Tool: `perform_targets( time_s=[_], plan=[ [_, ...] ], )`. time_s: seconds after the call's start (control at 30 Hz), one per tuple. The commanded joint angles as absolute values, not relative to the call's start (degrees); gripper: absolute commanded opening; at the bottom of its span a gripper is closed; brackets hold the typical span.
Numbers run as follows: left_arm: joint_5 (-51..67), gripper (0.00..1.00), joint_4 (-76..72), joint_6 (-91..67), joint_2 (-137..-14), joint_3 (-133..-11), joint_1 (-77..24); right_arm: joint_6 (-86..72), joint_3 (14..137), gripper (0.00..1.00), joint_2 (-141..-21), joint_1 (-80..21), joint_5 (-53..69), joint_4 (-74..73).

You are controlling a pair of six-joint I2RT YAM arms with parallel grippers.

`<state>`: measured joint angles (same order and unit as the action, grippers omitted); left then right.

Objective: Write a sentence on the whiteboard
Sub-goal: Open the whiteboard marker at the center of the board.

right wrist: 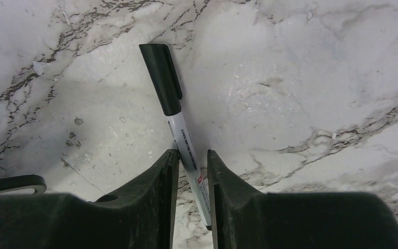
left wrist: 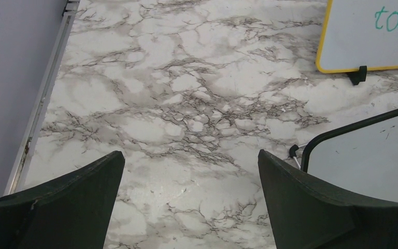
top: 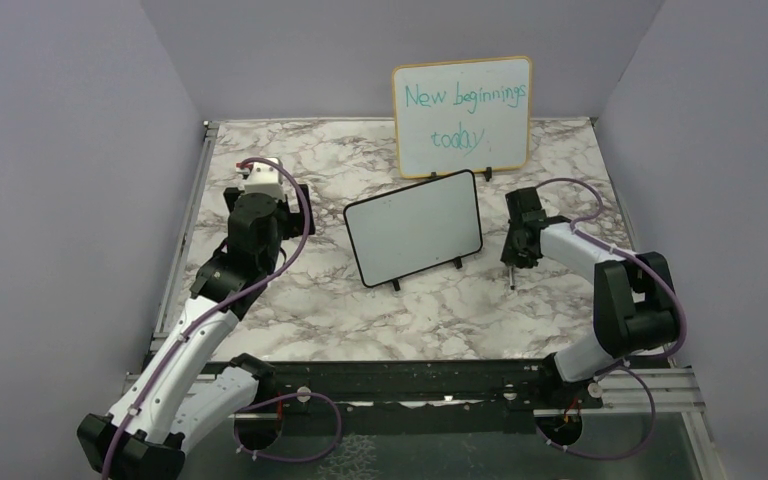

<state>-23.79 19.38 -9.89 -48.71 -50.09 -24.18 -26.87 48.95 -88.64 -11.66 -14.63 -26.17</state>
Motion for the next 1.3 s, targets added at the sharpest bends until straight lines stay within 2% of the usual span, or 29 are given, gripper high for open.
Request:
perform_targets(
  time_s=[0.0, 0.1, 0.27, 0.33, 0.6, 0.77, 0.97, 1.27],
  plan=[
    [-20.1, 0.99, 17.3, -9.5, -49.3, -49.4, -23.5, -26.5, 47.1, 0.3, -90.2, -11.0, -12.8, -23.2],
    [-18.4, 0.99, 16.8, -9.4, -49.6, -49.2, -23.3, -26.5, 46.9, 0.28, -91.1, -10.9, -12.3, -22.7],
    [-15.4, 0.99, 16.4, -8.7, -49.7, -48.7, -22.8, -26.3, 46.9, 0.06, -91.8, -10.8, -11.9, -22.9],
    [-13.8, 0.99, 16.4, -8.2, -50.2, -48.6, -22.6, -26.2, 46.6, 0.01, -91.2, -10.8, -11.9, -23.2],
    [-6.8, 0.99, 15.9, -8.4, -51.4, -49.3, -21.8, -24.0, 47.0, 0.0, -85.0, -10.8, -12.1, -26.4],
    [-1.5, 0.99, 16.1, -9.5, -52.3, -50.7, -21.2, -20.7, 47.9, 0.01, -76.2, -10.9, -10.5, -27.4],
    [5.4, 0.99, 17.9, -10.9, -54.5, -54.7, -21.2, -14.4, 51.5, 0.01, -66.9, -11.2, 1.6, -27.5],
    [13.7, 0.99, 20.2, -15.8, -55.5, -59.7, -21.2, -8.3, 56.3, 0.01, -63.3, -15.5, 13.0, -24.4]
  ],
)
